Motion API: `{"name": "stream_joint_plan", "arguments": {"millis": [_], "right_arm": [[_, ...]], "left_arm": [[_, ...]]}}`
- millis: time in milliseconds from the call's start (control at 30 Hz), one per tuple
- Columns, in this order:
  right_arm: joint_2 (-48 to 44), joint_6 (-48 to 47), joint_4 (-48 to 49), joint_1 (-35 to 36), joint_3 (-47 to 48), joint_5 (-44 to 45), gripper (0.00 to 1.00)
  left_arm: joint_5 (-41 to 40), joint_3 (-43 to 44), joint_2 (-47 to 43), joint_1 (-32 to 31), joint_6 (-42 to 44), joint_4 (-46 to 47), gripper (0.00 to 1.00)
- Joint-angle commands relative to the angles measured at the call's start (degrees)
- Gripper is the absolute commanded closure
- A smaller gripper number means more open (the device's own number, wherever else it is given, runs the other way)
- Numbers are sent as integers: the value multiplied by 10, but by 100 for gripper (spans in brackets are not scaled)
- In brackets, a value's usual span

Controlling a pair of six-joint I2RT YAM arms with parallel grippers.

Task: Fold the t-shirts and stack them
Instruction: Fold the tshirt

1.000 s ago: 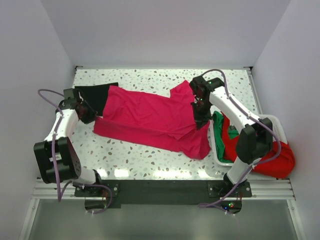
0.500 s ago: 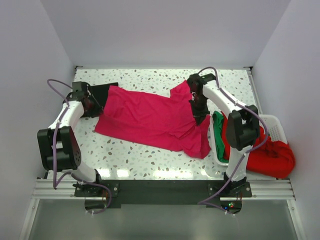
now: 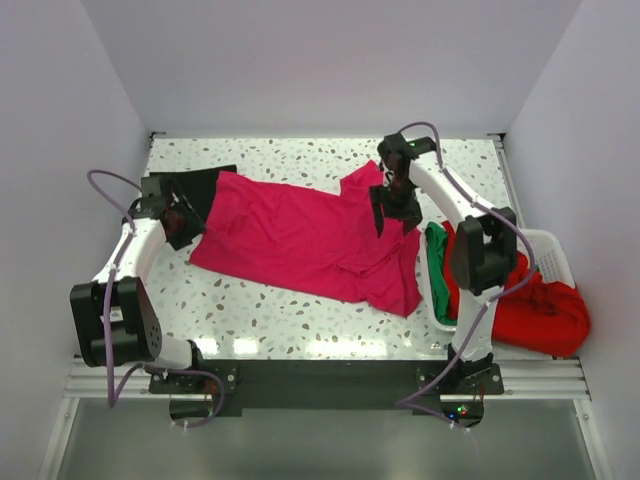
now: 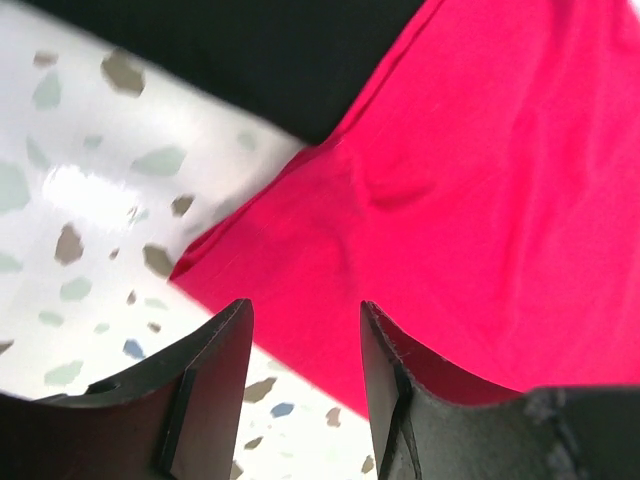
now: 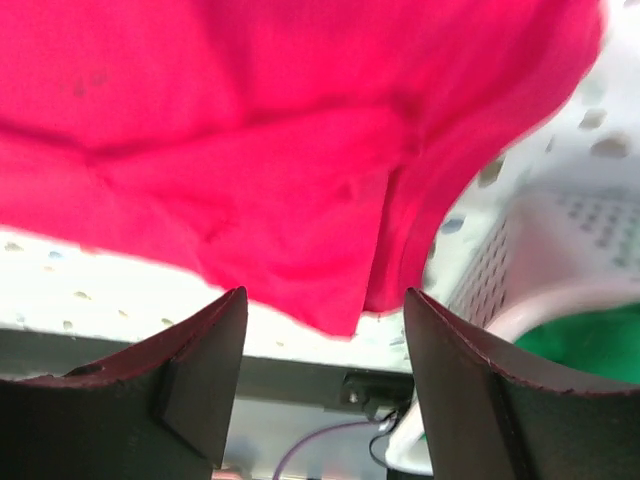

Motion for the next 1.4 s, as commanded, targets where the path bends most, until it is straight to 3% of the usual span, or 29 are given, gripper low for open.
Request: {"name": "stream_joint_plan", "arguments": {"millis": [0,267,700,933,1133,1300,1367], "right_arm": [[-103,-5,16,2,-83,-60,33],[-214,18,63,8,-271,-114,35],[-272,18,84,18,-389,-104,36],[-278,24,98,27,-413,-103,36],[-283,34,111,44,-440,-102,36],[-294,39,109,48,-458,-95,36],[-305,38,106,50,-467,-87,36]], "left_arm": [[-5,-43,-29,17,16,-5,49],[8,-103,-49,45,16,15,52],[7,-127,22,44,-4,71,55],[-9,-129,44,45,1,82,81],[-16,-128,59,46,17,90,85],[-15,-126,71,47,31,108,100],[-16,-121,80,51,39,111,100]]}}
